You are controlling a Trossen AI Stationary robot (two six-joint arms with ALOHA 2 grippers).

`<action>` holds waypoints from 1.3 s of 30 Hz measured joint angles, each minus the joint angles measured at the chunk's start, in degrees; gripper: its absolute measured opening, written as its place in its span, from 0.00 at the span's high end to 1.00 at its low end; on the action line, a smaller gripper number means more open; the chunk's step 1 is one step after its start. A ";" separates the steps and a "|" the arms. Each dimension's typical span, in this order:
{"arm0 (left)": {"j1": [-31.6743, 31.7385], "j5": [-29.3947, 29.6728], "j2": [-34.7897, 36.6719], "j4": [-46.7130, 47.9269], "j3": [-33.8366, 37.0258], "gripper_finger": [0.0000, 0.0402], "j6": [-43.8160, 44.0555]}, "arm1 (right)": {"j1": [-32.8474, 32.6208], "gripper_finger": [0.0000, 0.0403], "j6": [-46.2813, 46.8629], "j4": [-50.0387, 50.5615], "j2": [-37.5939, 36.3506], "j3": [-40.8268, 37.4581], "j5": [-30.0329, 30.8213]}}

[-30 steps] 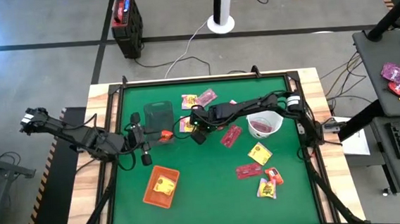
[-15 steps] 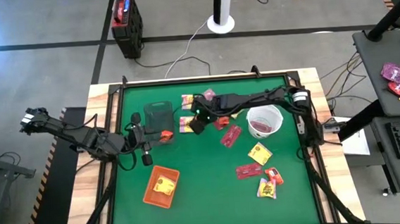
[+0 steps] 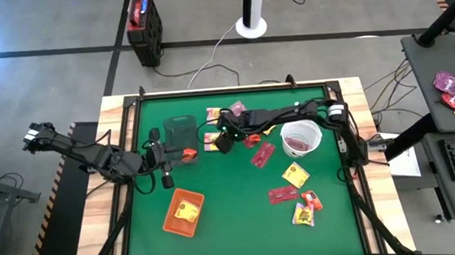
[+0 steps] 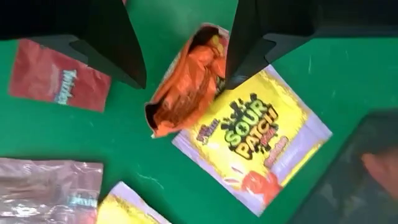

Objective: Sort candy by brand, put in halloween buckets
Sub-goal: Put the orange chocolate into the black bin

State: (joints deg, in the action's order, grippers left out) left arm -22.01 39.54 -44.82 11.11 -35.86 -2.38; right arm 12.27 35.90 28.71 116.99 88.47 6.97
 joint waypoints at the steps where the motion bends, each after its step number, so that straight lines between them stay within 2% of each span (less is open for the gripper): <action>1: 0.01 0.01 0.00 0.00 0.00 0.81 -0.01 | -0.02 0.47 0.13 0.12 0.39 -0.05 -0.14; 6: 0.00 0.04 -0.07 -0.01 0.00 0.81 -0.01 | -0.41 0.47 0.17 -0.33 2.48 -0.09 -1.10; 9: -0.01 0.05 -0.07 0.00 0.00 0.81 -0.02 | -0.53 0.52 0.42 -0.27 2.60 -0.09 -1.40; 17: 0.01 0.07 -0.07 0.00 0.00 0.81 -0.03 | -0.76 0.85 -1.16 -0.26 2.16 -0.09 -1.61; 20: 0.00 0.03 -0.10 0.01 0.00 0.81 0.78 | -0.81 0.94 -3.14 2.83 0.27 -0.15 -2.88; 24: 0.01 -1.76 -0.09 -0.09 0.26 0.81 2.55 | -1.80 0.95 -6.98 7.17 -4.98 -0.23 -2.48; 30: -0.01 -6.30 -0.83 -2.48 2.69 0.79 4.67 | -6.99 0.96 -13.16 7.66 -13.30 -1.95 -2.77; 35: -0.01 -6.77 -3.06 -13.52 6.63 0.69 4.68 | -12.78 0.96 -17.81 1.17 -18.82 -5.68 -3.03; 39: -0.01 -10.08 -6.00 -22.18 9.26 0.57 5.29 | -16.66 0.96 -20.84 -4.89 -22.04 -10.00 -4.05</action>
State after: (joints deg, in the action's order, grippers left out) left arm -22.02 29.47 -50.82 -11.06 -26.60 2.90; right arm -4.39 15.05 23.83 94.96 78.47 2.92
